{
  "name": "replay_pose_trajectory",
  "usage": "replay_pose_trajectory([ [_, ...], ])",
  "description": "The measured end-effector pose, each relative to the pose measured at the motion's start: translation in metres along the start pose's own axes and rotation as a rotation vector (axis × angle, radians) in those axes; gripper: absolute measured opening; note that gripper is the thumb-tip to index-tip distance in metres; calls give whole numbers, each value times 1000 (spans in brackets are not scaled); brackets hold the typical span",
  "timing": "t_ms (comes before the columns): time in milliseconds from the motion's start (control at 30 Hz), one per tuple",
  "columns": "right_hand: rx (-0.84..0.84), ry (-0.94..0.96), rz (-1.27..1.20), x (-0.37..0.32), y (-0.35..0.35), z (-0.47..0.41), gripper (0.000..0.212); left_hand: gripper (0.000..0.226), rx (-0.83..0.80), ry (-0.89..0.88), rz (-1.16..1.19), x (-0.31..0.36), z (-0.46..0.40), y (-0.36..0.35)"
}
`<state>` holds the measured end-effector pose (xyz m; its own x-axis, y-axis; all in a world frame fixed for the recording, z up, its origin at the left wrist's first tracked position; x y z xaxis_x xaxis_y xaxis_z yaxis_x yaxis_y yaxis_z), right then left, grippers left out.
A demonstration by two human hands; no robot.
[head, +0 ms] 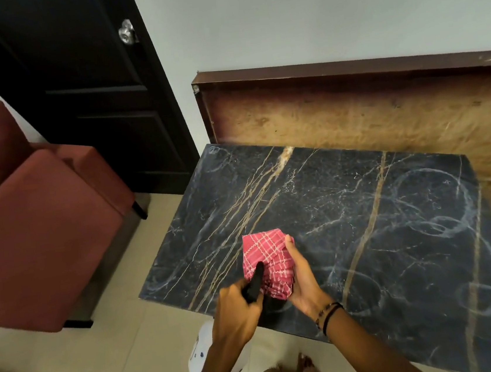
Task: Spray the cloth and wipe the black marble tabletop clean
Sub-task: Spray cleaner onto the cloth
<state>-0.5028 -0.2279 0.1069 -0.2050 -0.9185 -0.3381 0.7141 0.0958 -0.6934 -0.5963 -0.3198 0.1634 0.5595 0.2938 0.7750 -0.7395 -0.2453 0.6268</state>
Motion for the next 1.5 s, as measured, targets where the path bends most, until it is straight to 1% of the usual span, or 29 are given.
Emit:
replay_pose_trajectory([
  [67, -1, -7, 19, 2, -3, -1, 55, 9, 6, -10, -17, 2, 1, 0],
  [133, 15, -1, 54, 4, -3, -5, 58, 7, -22, -40, -48, 4, 0, -1],
  [200, 14, -1, 80, 7, -6, -9, 60, 15, -51, -71, -82, 4, 0, 1],
  [267, 2, -8, 86, 10, -10, -13, 60, 19, -35, -72, -90, 1, -2, 7],
  [367, -8, -17, 81, 16, -19, -19, 60, 10, 6, -69, -98, -6, -5, 20],
  [433, -1, -21, 81, 20, -26, -27, 62, 8, -23, -93, -128, -14, -8, 25],
  [567, 12, -23, 105, 28, -47, -46, 60, 22, -76, -108, -103, -35, -17, 41],
  [633, 22, -14, 98, 33, -59, -56, 61, 24, -77, -106, -93, -45, -24, 55],
  [733, 33, -3, 90, 43, -76, -76, 62, 21, -87, -101, -85, -64, -34, 77],
  [833, 60, 21, 86, 48, -92, -94, 60, 21, -145, -94, -104, -86, -39, 93],
  [900, 69, 36, 69, 50, -100, -106, 60, 26, -175, -89, -118, -100, -45, 103],
  [967, 58, 33, 26, 54, -108, -116, 57, 30, -168, -78, -124, -112, -52, 114],
  [1033, 52, 21, -25, 59, -115, -126, 56, 29, -139, -73, -125, -124, -60, 128],
  [1133, 84, 15, -74, 65, -117, -140, 66, 23, -107, -63, -141, -137, -69, 145],
  [1200, 119, 17, -79, 67, -116, -148, 69, 22, -122, -78, -148, -144, -72, 150],
  [1300, 150, 39, -49, 70, -117, -153, 67, 30, -229, -124, -146, -148, -76, 147],
  [1333, 156, 46, -38, 71, -118, -154, 65, 33, -239, -136, -149, -148, -77, 147],
  [1500, 122, 61, -26, 72, -129, -152, 53, 33, -196, -137, -109, -153, -85, 153],
])
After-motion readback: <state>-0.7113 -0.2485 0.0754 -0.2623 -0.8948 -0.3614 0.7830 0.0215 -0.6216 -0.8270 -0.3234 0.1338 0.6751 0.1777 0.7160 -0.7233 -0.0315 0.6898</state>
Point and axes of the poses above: each hand's wrist, its own z-axis away from the middle knuckle, its own y-axis out of the back of the hand, x = y × z, the point moved 5 cm from there along -z, towards the middle knuckle, and after that the axes turned 14 degrees about -y, right-handed, at the moved point
